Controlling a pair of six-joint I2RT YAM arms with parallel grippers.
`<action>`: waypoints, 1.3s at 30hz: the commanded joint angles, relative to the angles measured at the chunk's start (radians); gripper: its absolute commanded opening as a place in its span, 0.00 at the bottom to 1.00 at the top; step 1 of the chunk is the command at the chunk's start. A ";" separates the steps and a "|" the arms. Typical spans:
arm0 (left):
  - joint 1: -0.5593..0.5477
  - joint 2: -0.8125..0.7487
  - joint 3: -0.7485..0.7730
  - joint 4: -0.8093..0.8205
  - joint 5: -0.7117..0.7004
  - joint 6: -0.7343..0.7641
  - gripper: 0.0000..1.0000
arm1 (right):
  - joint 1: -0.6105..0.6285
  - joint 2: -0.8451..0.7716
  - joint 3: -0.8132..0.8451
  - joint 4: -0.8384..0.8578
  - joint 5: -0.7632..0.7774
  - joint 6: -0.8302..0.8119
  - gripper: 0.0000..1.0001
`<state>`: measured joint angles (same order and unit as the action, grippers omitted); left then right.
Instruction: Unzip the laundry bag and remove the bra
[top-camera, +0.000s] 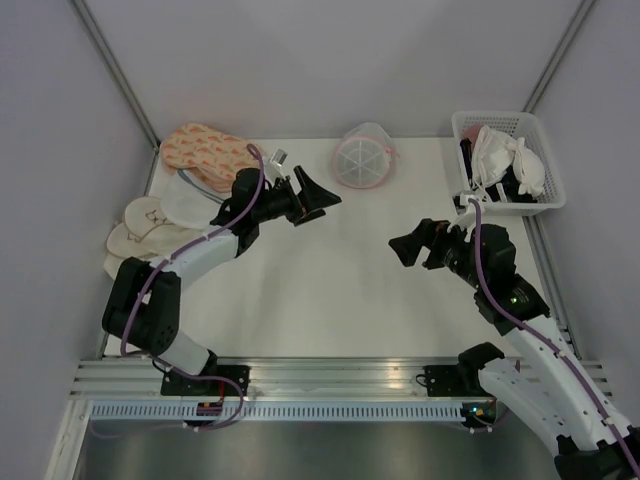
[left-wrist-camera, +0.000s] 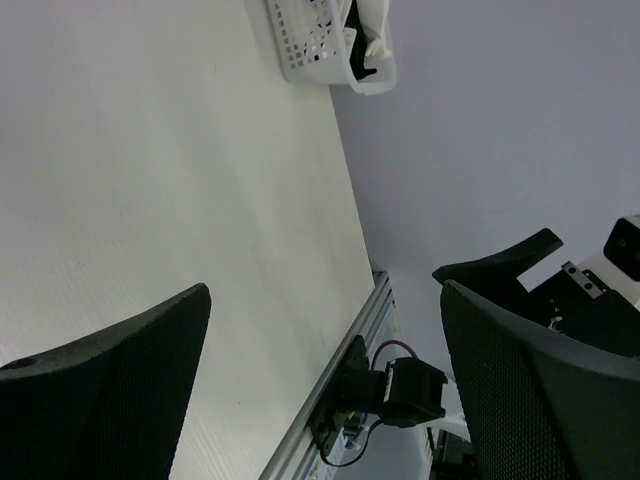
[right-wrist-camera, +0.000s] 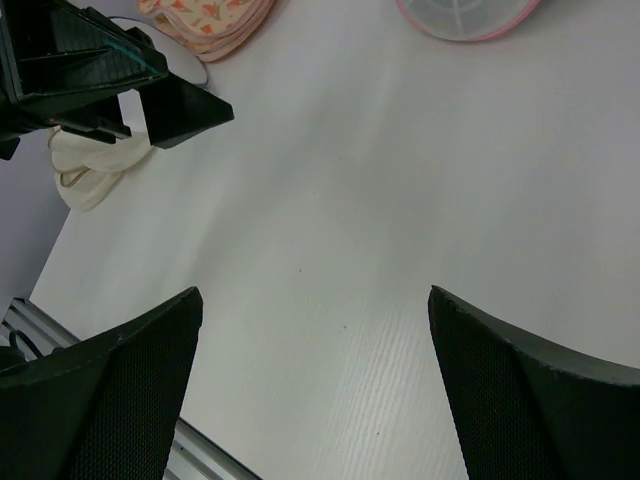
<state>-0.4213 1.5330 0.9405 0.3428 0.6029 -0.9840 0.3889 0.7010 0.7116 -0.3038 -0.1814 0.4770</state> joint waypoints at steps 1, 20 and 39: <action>-0.002 0.033 0.067 -0.024 -0.038 0.074 1.00 | 0.004 0.002 0.055 -0.024 0.010 0.012 0.98; 0.062 0.719 0.737 -0.102 -0.301 0.418 1.00 | 0.004 0.017 0.032 -0.024 -0.078 0.011 0.98; 0.069 1.125 1.247 0.027 -0.012 0.384 0.15 | 0.004 0.233 0.002 0.058 -0.127 -0.017 0.98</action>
<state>-0.3538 2.6164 2.1193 0.3439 0.5362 -0.5957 0.3893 0.9382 0.7197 -0.2920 -0.2920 0.4706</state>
